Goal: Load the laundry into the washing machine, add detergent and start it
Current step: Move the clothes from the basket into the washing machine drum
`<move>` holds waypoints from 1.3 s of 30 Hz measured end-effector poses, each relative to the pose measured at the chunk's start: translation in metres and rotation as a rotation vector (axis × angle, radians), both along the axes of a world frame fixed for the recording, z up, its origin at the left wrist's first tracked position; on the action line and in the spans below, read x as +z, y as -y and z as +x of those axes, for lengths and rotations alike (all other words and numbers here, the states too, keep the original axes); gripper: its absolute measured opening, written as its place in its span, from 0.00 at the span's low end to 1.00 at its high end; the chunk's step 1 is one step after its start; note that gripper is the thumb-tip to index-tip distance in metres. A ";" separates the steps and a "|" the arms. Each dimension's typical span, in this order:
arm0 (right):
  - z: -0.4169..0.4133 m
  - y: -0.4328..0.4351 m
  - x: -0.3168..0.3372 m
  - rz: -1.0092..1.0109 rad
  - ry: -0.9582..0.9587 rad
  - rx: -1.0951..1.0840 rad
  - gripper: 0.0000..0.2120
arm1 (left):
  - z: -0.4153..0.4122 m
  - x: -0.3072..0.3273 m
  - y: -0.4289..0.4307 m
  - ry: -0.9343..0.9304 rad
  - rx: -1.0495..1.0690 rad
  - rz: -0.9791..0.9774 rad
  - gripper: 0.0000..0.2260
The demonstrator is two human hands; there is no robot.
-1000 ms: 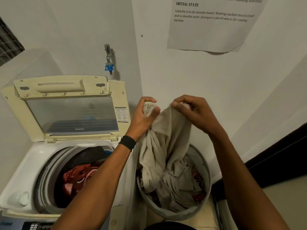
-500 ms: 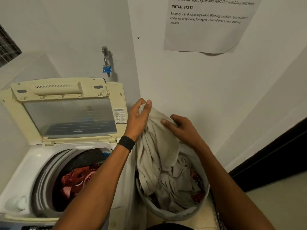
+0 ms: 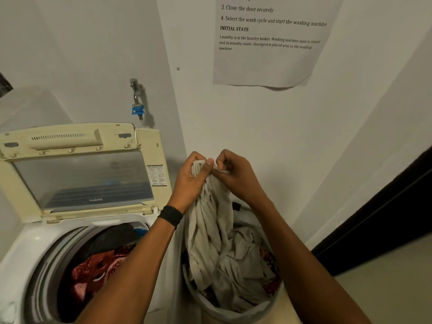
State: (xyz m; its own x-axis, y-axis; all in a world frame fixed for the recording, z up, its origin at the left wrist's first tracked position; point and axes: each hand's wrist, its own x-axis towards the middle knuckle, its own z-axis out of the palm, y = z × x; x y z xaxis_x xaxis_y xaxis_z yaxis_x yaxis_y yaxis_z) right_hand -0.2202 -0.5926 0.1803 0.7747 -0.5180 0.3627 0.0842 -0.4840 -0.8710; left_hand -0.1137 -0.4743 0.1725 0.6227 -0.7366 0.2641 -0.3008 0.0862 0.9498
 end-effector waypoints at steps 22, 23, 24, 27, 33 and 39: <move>-0.054 0.019 0.077 -0.224 -0.288 0.228 0.06 | 0.017 0.006 -0.012 0.011 0.158 -0.069 0.17; -0.048 0.012 0.078 -0.157 -0.219 0.236 0.06 | 0.015 0.007 -0.011 0.003 0.126 -0.080 0.23; -0.040 0.006 0.075 -0.107 -0.165 0.225 0.06 | 0.011 0.008 -0.010 -0.007 0.084 -0.082 0.28; -0.017 -0.008 0.050 -0.051 -0.066 0.151 0.07 | 0.000 0.006 -0.008 -0.043 -0.013 -0.049 0.33; -0.009 -0.009 0.022 -0.002 -0.103 0.071 0.08 | -0.001 0.006 -0.012 0.018 -0.016 0.024 0.25; -0.043 0.021 -0.014 0.008 -0.615 0.252 0.23 | 0.022 0.013 -0.017 -0.023 0.143 -0.056 0.18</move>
